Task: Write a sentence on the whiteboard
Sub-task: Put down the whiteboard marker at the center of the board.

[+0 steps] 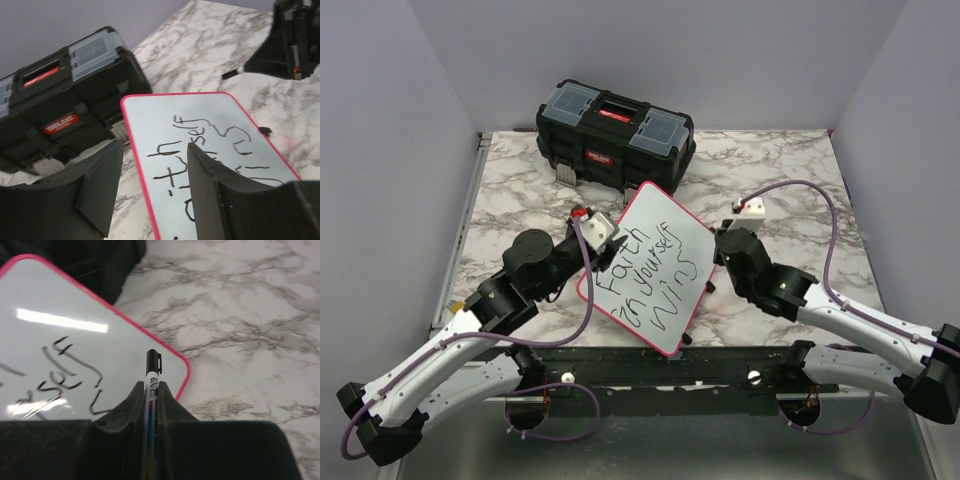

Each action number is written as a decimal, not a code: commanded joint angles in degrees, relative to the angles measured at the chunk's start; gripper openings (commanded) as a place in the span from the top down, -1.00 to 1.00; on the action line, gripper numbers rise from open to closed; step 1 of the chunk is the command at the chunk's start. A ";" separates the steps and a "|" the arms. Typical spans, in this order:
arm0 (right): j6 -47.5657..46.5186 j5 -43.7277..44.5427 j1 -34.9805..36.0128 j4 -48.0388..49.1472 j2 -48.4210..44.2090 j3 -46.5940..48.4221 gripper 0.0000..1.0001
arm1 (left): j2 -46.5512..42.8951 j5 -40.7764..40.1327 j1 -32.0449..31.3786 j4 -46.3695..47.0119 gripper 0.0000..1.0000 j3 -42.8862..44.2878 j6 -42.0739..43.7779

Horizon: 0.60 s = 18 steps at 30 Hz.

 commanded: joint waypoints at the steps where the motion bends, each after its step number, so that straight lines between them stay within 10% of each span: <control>1: 1.53 1.57 -11.76 3.39 3.29 -2.40 0.99 | 1.16 -11.22 3.98 3.15 -0.09 -0.06 -2.65; 18: 9.44 -21.03 -36.03 15.76 13.16 -11.96 0.76 | 5.22 -15.62 26.03 2.24 -0.56 1.52 -11.66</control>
